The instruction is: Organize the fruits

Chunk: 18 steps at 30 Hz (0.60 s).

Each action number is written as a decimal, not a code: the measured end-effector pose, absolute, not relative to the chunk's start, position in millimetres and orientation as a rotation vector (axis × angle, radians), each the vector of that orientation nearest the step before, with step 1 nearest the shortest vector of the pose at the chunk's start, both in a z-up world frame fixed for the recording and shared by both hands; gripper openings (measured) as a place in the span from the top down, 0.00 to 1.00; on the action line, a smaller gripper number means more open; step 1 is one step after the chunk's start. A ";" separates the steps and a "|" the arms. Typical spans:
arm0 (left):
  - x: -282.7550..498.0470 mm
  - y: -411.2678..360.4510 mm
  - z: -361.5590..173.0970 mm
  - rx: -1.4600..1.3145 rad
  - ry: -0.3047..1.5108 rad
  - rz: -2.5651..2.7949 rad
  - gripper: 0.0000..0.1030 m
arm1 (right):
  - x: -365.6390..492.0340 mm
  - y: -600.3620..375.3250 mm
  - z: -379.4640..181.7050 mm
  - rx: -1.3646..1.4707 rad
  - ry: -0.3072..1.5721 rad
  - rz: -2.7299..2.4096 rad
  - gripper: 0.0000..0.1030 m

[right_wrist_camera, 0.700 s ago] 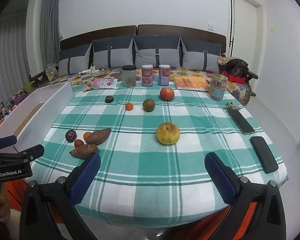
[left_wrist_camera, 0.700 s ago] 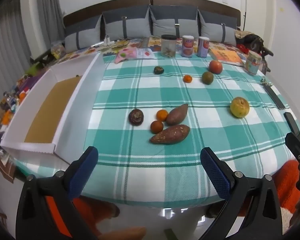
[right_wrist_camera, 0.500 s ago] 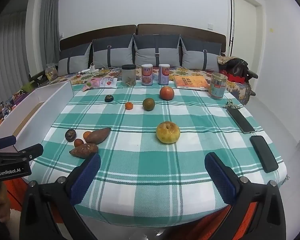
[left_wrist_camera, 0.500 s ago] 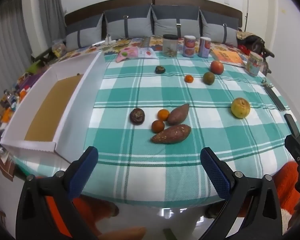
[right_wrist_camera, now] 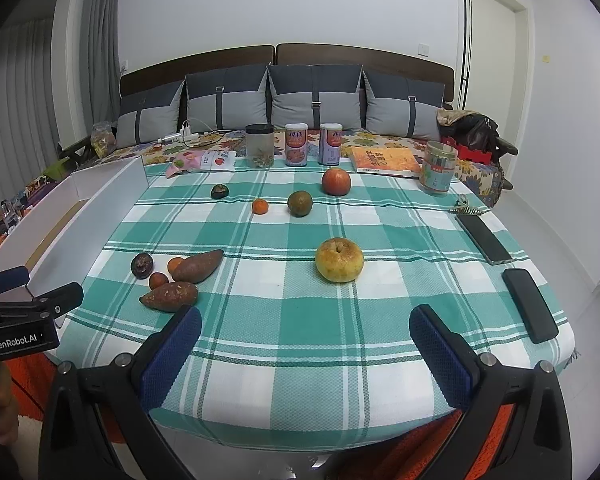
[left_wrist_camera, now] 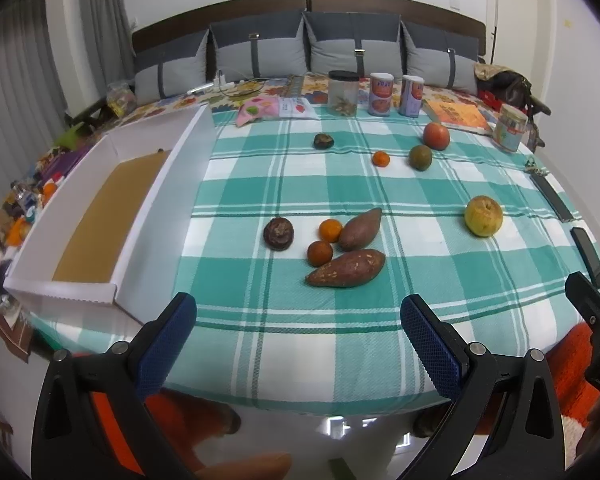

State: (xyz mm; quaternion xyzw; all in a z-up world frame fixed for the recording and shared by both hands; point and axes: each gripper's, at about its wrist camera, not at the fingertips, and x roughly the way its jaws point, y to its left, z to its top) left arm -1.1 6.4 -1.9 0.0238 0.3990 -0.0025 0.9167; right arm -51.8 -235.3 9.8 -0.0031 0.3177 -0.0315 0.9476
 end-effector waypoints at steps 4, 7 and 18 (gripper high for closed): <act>-1.6 8.2 -4.3 0.052 0.828 -0.005 0.01 | -52.0 -235.0 8.8 -0.007 0.650 -0.064 0.00; -0.5 6.1 -6.5 0.057 0.831 -0.002 0.01 | -51.4 -235.7 7.6 -0.007 0.652 -0.064 0.00; -0.7 5.9 -7.1 0.058 0.830 -0.002 0.01 | -49.6 -237.6 5.6 0.005 0.657 -0.067 0.00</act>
